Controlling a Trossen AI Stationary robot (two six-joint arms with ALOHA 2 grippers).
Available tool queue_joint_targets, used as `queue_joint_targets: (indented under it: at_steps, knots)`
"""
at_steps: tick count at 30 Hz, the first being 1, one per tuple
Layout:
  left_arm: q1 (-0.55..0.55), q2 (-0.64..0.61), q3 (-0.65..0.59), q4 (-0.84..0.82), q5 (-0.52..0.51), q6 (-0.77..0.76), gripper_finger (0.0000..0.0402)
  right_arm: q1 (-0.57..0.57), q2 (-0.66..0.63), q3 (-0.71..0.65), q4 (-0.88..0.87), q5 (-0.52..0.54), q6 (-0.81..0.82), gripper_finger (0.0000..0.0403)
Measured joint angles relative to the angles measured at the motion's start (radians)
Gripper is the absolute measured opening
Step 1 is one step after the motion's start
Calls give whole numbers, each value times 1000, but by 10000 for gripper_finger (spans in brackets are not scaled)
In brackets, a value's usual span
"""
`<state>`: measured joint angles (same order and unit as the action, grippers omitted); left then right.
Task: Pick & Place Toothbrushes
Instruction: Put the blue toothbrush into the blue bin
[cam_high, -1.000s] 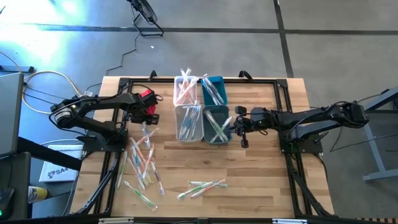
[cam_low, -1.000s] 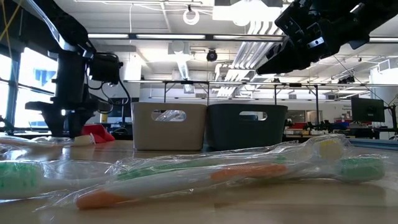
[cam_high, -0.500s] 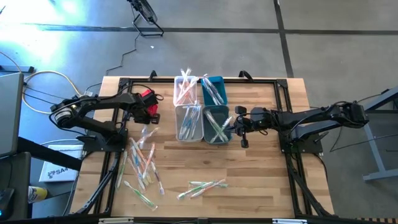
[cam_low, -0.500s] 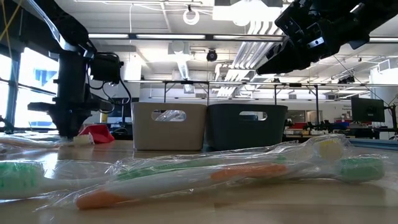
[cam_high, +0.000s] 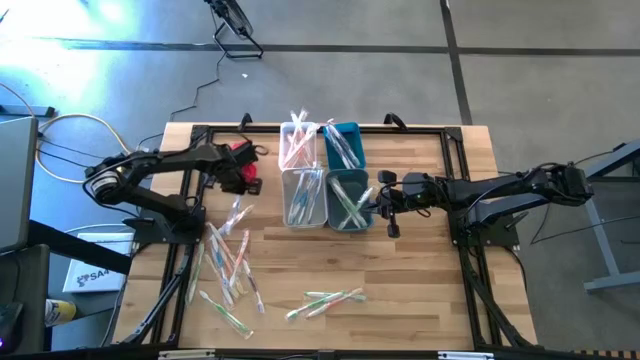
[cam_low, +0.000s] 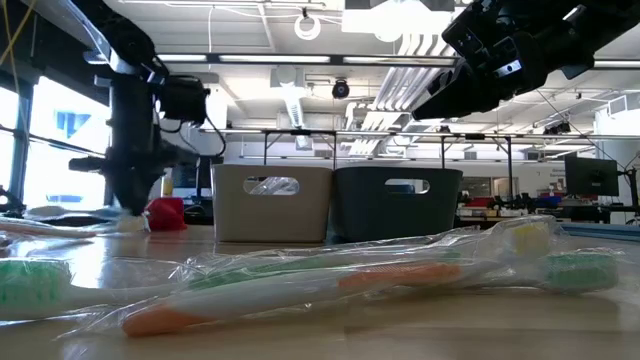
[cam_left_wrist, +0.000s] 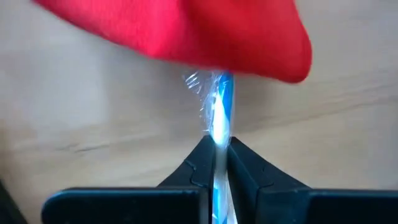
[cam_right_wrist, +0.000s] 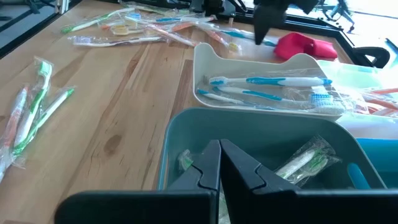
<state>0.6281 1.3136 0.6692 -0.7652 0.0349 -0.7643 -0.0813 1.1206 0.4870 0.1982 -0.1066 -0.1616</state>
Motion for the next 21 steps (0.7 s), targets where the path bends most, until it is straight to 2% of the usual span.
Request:
queue_joint_targets:
  at_steps: [9,15,21]
  knots:
    - [0,-1,190,-170,208,62,21,0,0,0,-10,3,-1,2]
    - [0,-1,342,-214,248,111,22,0,0,0,-10,3,-5,2]
    - [-22,-2,441,-102,246,148,22,0,0,0,-9,4,-24,2]
